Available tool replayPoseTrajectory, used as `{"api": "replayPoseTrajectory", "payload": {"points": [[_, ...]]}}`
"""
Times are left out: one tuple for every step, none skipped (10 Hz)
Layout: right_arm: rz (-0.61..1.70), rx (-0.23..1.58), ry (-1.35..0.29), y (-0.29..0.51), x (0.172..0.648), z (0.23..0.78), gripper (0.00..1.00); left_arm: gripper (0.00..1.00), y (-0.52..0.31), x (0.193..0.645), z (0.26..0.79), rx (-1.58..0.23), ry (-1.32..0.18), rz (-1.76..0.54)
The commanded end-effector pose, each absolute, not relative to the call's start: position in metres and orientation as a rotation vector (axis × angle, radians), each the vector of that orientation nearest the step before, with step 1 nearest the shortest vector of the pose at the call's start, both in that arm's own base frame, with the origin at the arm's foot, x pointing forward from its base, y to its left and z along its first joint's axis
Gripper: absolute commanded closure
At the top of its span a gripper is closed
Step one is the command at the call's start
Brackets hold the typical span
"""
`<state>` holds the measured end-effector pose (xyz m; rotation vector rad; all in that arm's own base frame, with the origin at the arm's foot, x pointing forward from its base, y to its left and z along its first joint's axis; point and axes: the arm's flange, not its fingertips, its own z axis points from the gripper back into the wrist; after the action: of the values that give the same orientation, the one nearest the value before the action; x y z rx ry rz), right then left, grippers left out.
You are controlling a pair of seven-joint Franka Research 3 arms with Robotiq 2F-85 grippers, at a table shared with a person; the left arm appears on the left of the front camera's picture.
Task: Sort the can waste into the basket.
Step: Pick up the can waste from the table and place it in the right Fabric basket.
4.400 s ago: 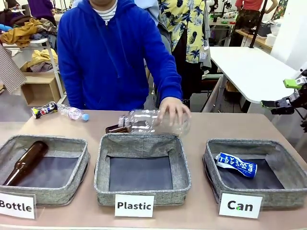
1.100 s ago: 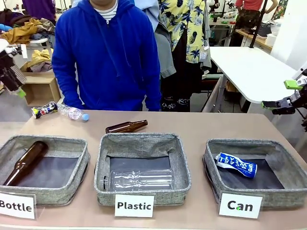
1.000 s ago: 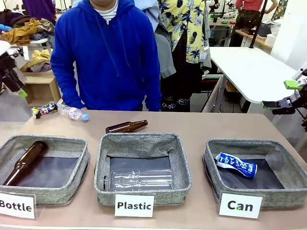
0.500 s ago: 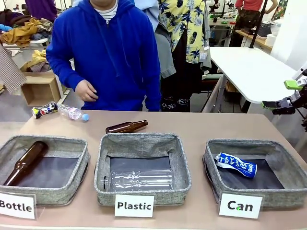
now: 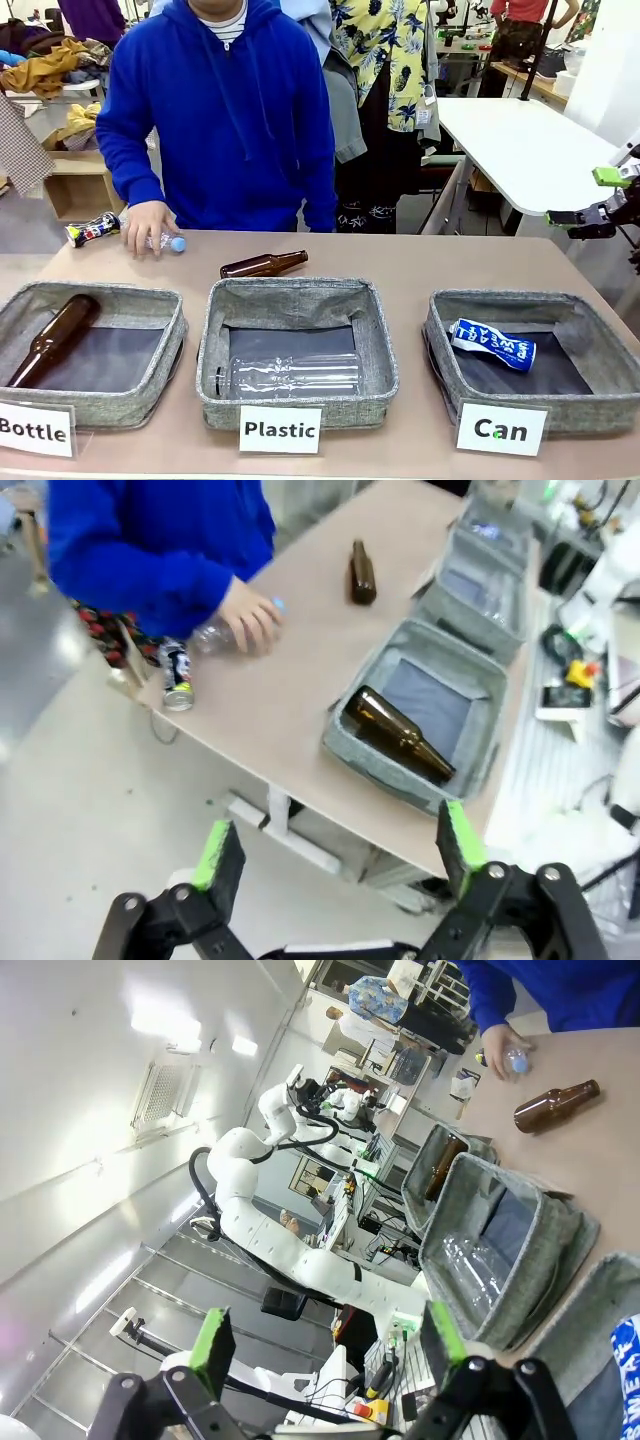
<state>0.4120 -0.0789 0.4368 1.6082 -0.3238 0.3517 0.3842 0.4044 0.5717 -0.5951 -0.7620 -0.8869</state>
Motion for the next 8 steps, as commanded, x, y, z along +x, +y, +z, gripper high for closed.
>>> {"api": "replayPoseTrajectory", "payload": {"points": [[0.373, 1.608, -0.327, -0.080, 0.410, 0.439, 0.00, 0.00, 0.406, 0.376, 0.553, -0.622, -0.863, -0.903], [0.373, 1.608, -0.327, -0.080, 0.410, 0.439, 0.00, 0.00, 0.413, 0.369, 0.546, -0.630, -0.893, -0.897], [0.373, 1.608, -0.327, -0.080, 0.410, 0.439, 0.00, 0.00, 0.415, 0.368, 0.543, -0.645, -0.906, -0.907], [0.373, 1.608, -0.327, -0.080, 0.410, 0.439, 0.00, 0.00, 0.409, 0.376, 0.545, -0.634, -0.875, -0.921], [0.373, 1.608, -0.327, -0.080, 0.410, 0.439, 0.00, 0.00, 0.399, 0.387, 0.553, -0.615, -0.847, -0.945], [0.373, 1.608, -0.327, -0.080, 0.410, 0.439, 0.00, 0.00, 0.382, 0.409, 0.564, -0.602, -0.785, -0.996], [0.373, 1.608, -0.327, -0.080, 0.410, 0.439, 0.00, 0.00, 0.365, 0.433, 0.571, -0.601, -0.728, -1.033], [0.373, 1.608, -0.327, -0.080, 0.410, 0.439, 0.00, 0.00, 0.344, 0.456, 0.576, -0.592, -0.660, -1.050]]}}
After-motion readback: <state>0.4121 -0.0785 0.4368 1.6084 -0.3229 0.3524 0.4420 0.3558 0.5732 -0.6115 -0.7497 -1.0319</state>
